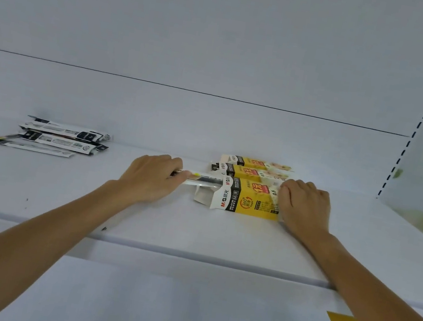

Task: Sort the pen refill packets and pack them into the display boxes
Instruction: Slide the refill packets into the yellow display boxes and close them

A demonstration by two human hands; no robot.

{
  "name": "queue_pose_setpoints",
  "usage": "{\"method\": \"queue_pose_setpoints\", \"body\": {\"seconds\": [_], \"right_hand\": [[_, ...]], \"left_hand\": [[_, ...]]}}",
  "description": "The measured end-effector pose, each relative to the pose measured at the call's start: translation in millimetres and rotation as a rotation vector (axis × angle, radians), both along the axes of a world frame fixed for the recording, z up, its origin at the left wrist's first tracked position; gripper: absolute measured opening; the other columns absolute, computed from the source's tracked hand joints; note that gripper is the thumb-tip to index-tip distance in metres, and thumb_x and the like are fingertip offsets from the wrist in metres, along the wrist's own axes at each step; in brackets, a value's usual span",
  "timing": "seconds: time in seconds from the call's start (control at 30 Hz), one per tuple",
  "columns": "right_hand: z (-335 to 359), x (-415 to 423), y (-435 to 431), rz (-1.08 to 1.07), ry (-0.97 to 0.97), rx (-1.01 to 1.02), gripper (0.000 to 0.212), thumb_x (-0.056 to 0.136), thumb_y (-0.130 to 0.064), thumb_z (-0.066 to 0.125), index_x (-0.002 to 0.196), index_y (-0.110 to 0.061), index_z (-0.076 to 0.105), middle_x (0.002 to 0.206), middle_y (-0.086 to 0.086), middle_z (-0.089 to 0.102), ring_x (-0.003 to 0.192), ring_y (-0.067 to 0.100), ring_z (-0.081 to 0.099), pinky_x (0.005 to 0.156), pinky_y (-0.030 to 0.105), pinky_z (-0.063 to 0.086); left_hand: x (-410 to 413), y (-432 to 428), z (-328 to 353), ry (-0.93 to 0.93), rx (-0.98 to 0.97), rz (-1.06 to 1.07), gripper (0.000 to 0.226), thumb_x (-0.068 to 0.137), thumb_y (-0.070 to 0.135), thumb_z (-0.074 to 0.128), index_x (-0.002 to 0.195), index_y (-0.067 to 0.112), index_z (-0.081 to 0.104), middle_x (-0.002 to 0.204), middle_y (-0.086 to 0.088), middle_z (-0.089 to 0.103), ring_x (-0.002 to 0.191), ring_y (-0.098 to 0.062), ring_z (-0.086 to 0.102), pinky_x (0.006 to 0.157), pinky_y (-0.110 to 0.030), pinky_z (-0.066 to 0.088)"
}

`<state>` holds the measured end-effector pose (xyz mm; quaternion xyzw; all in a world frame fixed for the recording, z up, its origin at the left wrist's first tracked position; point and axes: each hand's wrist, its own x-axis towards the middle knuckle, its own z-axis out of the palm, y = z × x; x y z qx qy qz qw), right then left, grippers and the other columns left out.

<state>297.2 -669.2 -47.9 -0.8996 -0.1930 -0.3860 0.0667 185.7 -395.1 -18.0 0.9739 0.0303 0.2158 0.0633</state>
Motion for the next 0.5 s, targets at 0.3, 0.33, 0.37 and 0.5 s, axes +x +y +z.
{"method": "queue_pose_setpoints", "body": {"seconds": [0.3, 0.33, 0.37, 0.5], "right_hand": [[-0.6, 3.8, -1.0, 0.064, 0.016, 0.054, 0.050, 0.081, -0.033, 0.018, 0.075, -0.010, 0.063, 0.072, 0.003, 0.063, 0.069, 0.024, 0.052, 0.065, 0.031, 0.030], [-0.8, 3.8, -1.5, 0.060, 0.023, 0.054, 0.048, 0.082, -0.032, 0.020, 0.075, -0.011, 0.063, 0.072, 0.003, 0.063, 0.070, 0.024, 0.052, 0.065, 0.032, 0.031], [-0.9, 4.0, -1.9, 0.056, 0.030, 0.052, 0.048, 0.082, -0.032, 0.021, 0.076, -0.011, 0.063, 0.072, 0.002, 0.063, 0.071, 0.024, 0.052, 0.066, 0.032, 0.030], [-0.2, 2.9, -1.4, 0.061, 0.028, 0.054, 0.051, 0.081, -0.035, 0.016, 0.072, -0.012, 0.060, 0.068, 0.000, 0.059, 0.067, 0.022, 0.048, 0.065, 0.032, 0.029]], "left_hand": [[23.0, -49.6, -3.7, 0.093, -0.453, -0.221, 0.025, 0.098, 0.021, 0.033, 0.111, 0.013, 0.053, 0.103, -0.004, 0.058, 0.088, -0.018, 0.052, 0.068, -0.027, 0.036], [27.2, -56.8, -4.4, 0.061, -0.493, -0.243, 0.024, 0.096, 0.014, 0.037, 0.116, 0.011, 0.050, 0.110, -0.005, 0.054, 0.096, -0.017, 0.052, 0.070, -0.023, 0.036], [30.8, -62.0, -3.3, -0.022, -0.487, -0.246, 0.026, 0.094, 0.009, 0.040, 0.119, 0.009, 0.047, 0.117, -0.005, 0.049, 0.106, -0.017, 0.049, 0.075, -0.020, 0.034], [30.9, -53.5, 12.5, -0.351, -0.411, -0.014, 0.028, 0.091, 0.014, 0.045, 0.118, 0.008, 0.051, 0.124, -0.009, 0.049, 0.117, -0.023, 0.044, 0.090, -0.023, 0.031]]}}
